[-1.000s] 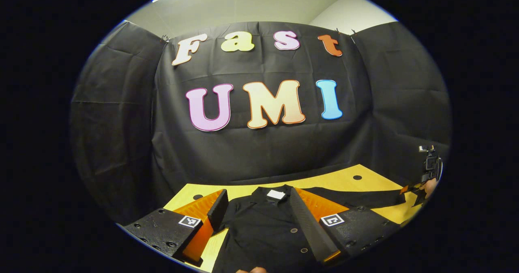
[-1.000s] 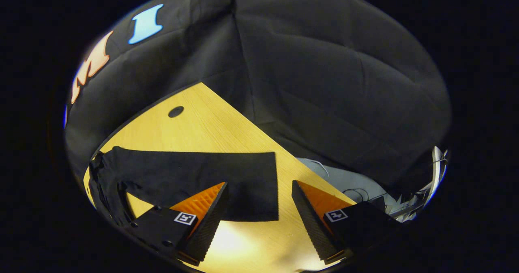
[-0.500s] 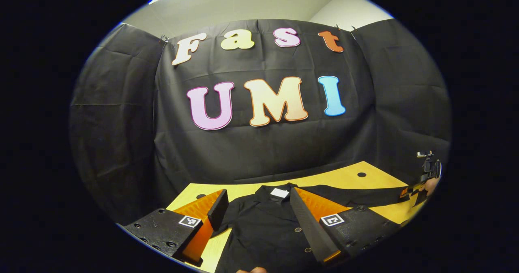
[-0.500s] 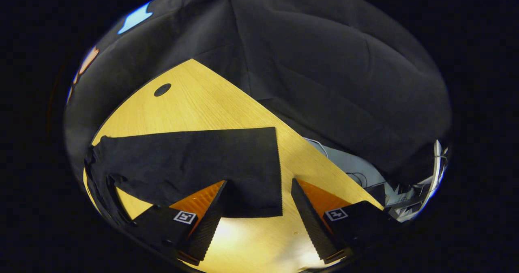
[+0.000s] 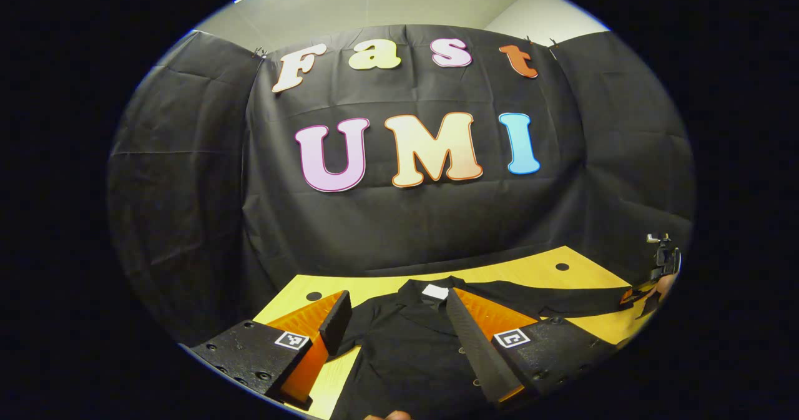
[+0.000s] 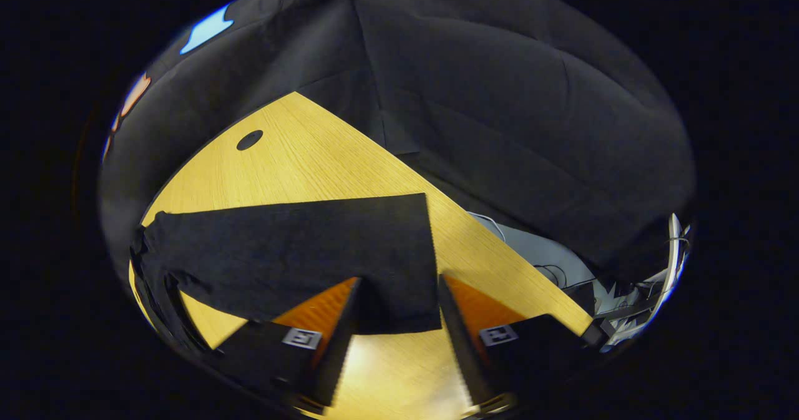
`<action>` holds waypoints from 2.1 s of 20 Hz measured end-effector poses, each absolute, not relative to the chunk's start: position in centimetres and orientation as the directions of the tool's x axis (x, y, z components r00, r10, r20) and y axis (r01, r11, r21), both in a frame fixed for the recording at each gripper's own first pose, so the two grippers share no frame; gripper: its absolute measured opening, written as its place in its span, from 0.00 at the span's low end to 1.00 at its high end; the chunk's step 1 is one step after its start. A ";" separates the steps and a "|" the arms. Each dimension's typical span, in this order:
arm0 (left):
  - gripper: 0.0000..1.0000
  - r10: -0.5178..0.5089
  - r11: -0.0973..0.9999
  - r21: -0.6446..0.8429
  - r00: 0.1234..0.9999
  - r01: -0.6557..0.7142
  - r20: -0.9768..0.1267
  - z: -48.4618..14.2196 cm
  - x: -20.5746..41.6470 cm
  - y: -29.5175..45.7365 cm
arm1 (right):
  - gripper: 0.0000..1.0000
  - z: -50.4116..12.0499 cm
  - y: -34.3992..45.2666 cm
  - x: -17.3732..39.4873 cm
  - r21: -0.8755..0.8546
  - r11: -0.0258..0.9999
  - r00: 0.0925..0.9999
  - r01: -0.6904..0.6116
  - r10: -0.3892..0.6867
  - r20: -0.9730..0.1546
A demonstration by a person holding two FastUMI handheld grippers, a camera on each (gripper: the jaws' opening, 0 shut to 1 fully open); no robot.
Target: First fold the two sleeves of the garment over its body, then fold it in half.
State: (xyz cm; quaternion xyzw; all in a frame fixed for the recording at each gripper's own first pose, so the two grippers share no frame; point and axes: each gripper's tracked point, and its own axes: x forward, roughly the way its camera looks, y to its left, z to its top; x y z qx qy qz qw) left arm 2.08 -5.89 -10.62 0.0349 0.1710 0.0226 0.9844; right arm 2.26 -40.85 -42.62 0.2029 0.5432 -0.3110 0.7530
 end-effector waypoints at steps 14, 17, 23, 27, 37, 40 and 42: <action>0.94 0.111 0.992 0.087 0.939 -0.087 -0.325 -10.5 1.5 -2.9 | 0.00 -39.5 -38.5 5.2 0.047 0.779 0.306 0.625 -0.188 -0.933; 0.91 0.138 0.990 0.081 0.931 -0.117 -0.337 -11.1 1.2 -1.6 | 0.03 -37.4 -36.0 7.4 0.062 0.832 0.360 0.552 -0.170 -0.917; 0.91 0.173 0.985 0.074 0.931 -0.158 -0.322 -10.8 0.5 0.8 | 0.03 -31.3 -28.6 13.7 0.107 0.920 0.496 0.377 -0.103 -0.862; 0.91 0.202 0.979 0.069 0.924 -0.190 -0.324 -11.2 -0.2 3.1 | 0.03 -27.9 -21.5 16.9 0.128 0.969 0.558 0.210 -0.011 -0.830; 0.91 0.298 0.954 0.076 0.891 -0.289 -0.344 -12.6 -2.2 9.9 | 0.02 -24.5 -0.2 21.1 0.278 0.953 0.556 -0.122 0.298 -0.776; 0.92 0.328 0.944 0.085 0.876 -0.319 -0.353 -13.2 -2.8 12.0 | 0.02 -24.8 6.7 20.8 0.316 0.923 0.503 -0.222 0.386 -0.773; 0.92 0.348 0.936 0.090 0.866 -0.339 -0.360 -13.5 -3.3 13.4 | 0.02 -25.6 10.9 20.5 0.325 0.903 0.469 -0.283 0.425 -0.774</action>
